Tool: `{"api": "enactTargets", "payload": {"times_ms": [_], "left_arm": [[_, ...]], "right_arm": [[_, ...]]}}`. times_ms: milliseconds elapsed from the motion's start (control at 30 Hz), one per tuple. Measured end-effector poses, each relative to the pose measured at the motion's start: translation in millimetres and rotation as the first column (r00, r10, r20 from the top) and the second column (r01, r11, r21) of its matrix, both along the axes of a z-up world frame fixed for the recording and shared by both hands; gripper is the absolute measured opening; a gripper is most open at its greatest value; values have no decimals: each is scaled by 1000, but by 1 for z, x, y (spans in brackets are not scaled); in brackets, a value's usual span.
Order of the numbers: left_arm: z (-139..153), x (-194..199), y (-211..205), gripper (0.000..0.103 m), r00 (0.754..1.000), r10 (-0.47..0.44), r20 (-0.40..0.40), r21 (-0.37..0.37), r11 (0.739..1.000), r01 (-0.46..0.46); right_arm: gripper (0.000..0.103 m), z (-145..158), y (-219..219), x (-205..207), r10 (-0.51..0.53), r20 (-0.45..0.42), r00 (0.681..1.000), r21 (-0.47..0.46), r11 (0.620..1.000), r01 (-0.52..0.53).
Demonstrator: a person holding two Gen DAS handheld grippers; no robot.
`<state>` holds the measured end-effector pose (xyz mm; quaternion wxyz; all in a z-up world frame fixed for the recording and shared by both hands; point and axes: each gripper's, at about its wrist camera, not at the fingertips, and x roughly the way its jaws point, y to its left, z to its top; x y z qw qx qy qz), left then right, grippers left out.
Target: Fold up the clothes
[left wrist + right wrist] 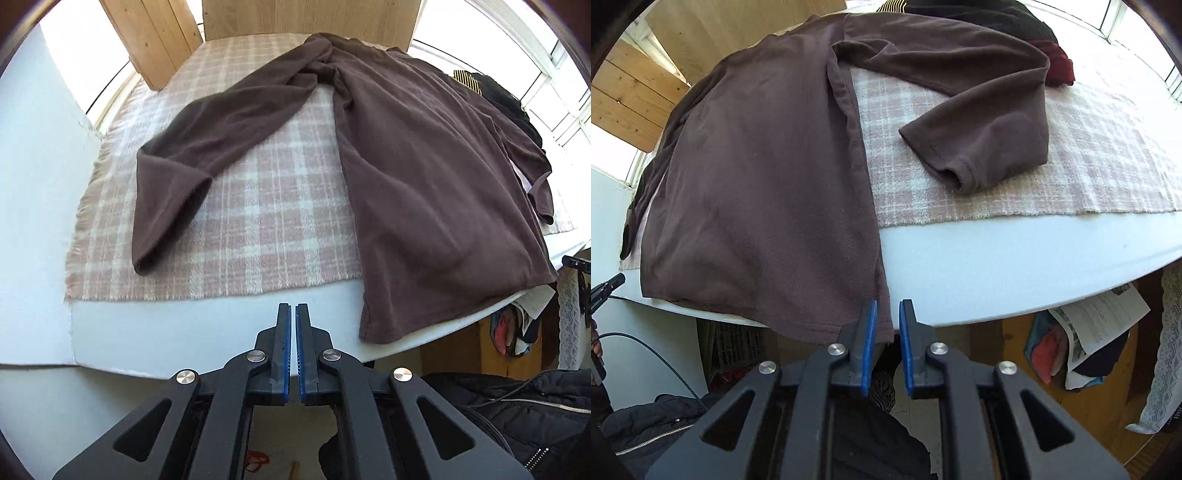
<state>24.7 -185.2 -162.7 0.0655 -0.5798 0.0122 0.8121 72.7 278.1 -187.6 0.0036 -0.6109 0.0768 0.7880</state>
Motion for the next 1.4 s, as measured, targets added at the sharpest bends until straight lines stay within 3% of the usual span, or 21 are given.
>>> {"api": "enactTargets", "payload": {"times_ms": [33, 100, 133, 300, 467, 567, 700, 767, 833, 900, 933, 967, 1067, 1167, 1233, 1333, 1400], "left_arm": [[8, -17, -1, 4, 1000, -17, -25, -6, 1000, 16], [17, -58, 0, 4, 997, -54, -63, -29, 998, 52], [20, -80, 2, 4, 994, -76, -81, -46, 996, 73], [8, -186, 19, 4, 978, -172, -122, -95, 982, 161], [-8, -248, 28, 5, 974, -211, -82, -101, 974, 203], [-16, -267, 30, 12, 970, -235, -56, -105, 968, 228], [-19, -280, 40, 15, 964, -263, -34, -93, 961, 259], [-20, -286, 48, 25, 958, -284, -30, -100, 955, 280], [-22, -294, 55, 28, 954, -301, -18, -127, 947, 296], [-29, -306, 55, 23, 955, -295, 18, -138, 946, 295], [-33, -312, 52, 9, 958, -286, 32, -145, 947, 288], [-36, -316, 48, 5, 960, -277, 45, -152, 948, 280], [-37, -328, 30, 5, 974, -221, 45, -167, 960, 225], [-27, -338, 6, 5, 991, -133, -22, -259, 958, 123], [-22, -344, -7, 9, 995, -94, -31, -234, 969, 85], [-19, -344, -9, 11, 992, -125, 24, -160, 979, 127], [-8, -340, -5, 21, 989, -150, -1, -137, 979, 149]], "right_arm": [[21, 12, 5, -6, -5, -30, 1000, 8, 1000, 6], [40, 33, 13, -24, 1, -86, 996, 49, 999, 4], [42, 41, 15, -37, 11, -109, 994, 86, 996, -2], [43, 57, 19, -121, 94, -189, 978, 230, 972, -49], [43, 55, 20, -206, 155, -175, 972, 282, 954, -101], [43, 52, 14, -247, 211, -159, 964, 311, 938, -154], [43, 48, 9, -293, 280, -146, 949, 331, 918, -220], [43, 44, 8, -315, 298, -137, 945, 318, 917, -243], [43, 36, 6, -334, 317, -129, 940, 319, 910, -263], [43, 27, 4, -352, 335, -118, 935, 317, 905, -284], [43, 22, 3, -360, 342, -111, 933, 313, 903, -294], [43, 17, 2, -368, 349, -106, 931, 308, 902, -303], [43, 5, -1, -386, 366, -92, 926, 297, 898, -325], [43, -5, 0, -400, 371, -78, 925, 295, 895, -334], [43, -11, 1, -405, 371, -69, 926, 286, 897, -338], [43, -17, 1, -409, 383, -56, 922, 278, 893, -354], [43, -18, 0, -411, 396, -58, 916, 281, 887, -366]]}}
